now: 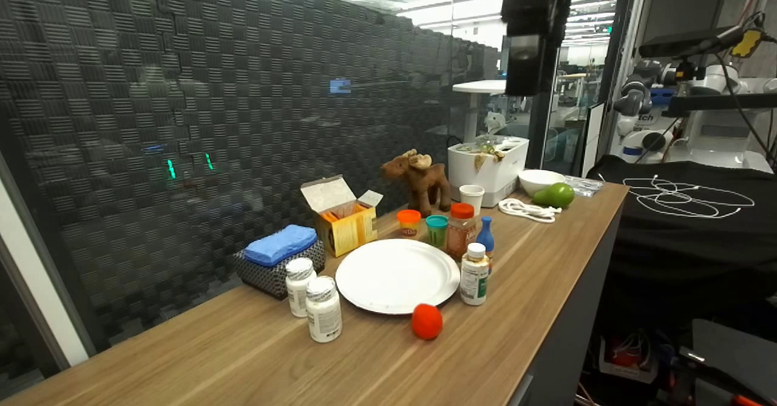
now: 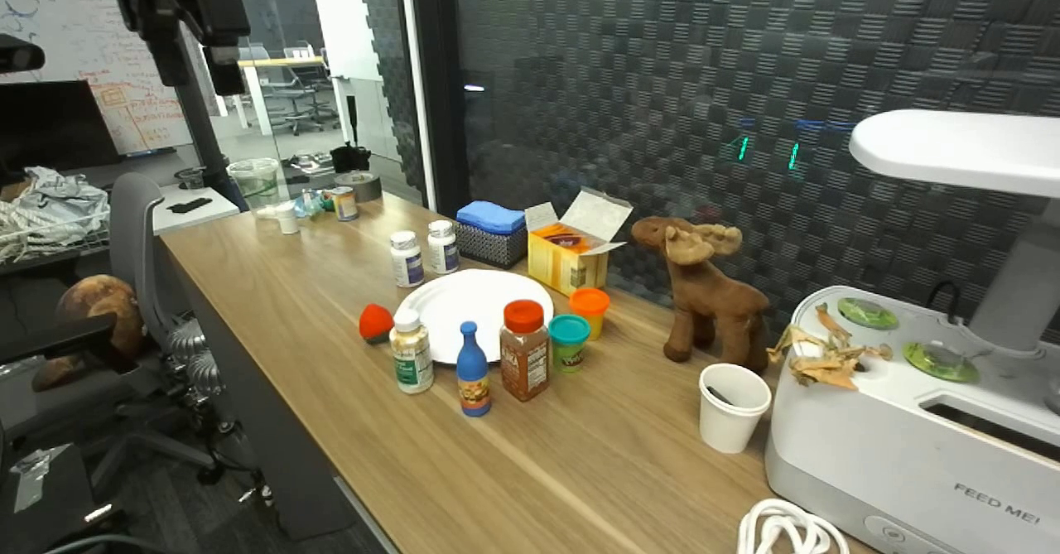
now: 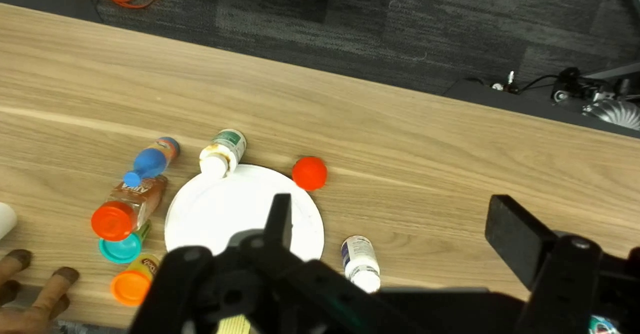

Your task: Place the bottles and orange plush toy on the white plate

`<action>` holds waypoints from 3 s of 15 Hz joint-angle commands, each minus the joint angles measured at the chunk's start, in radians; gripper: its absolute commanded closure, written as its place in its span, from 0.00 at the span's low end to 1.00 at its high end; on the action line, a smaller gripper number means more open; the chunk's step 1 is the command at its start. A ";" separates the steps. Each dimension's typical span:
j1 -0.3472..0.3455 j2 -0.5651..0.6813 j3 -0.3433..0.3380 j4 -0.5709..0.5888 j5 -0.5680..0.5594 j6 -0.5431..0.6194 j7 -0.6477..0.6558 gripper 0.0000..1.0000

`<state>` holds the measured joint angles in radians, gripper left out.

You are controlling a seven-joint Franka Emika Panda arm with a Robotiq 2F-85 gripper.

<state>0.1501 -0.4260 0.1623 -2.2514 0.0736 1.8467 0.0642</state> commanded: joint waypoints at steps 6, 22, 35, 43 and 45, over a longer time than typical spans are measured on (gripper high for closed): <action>-0.009 0.404 0.099 0.198 -0.264 0.242 0.374 0.00; 0.147 0.904 -0.038 0.566 -0.376 0.460 0.536 0.00; 0.162 1.032 -0.098 0.669 -0.288 0.447 0.485 0.00; 0.177 1.051 -0.126 0.686 -0.292 0.422 0.466 0.47; 0.183 1.039 -0.133 0.674 -0.300 0.418 0.461 0.63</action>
<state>0.3050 0.6212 0.0569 -1.5995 -0.2261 2.2970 0.5485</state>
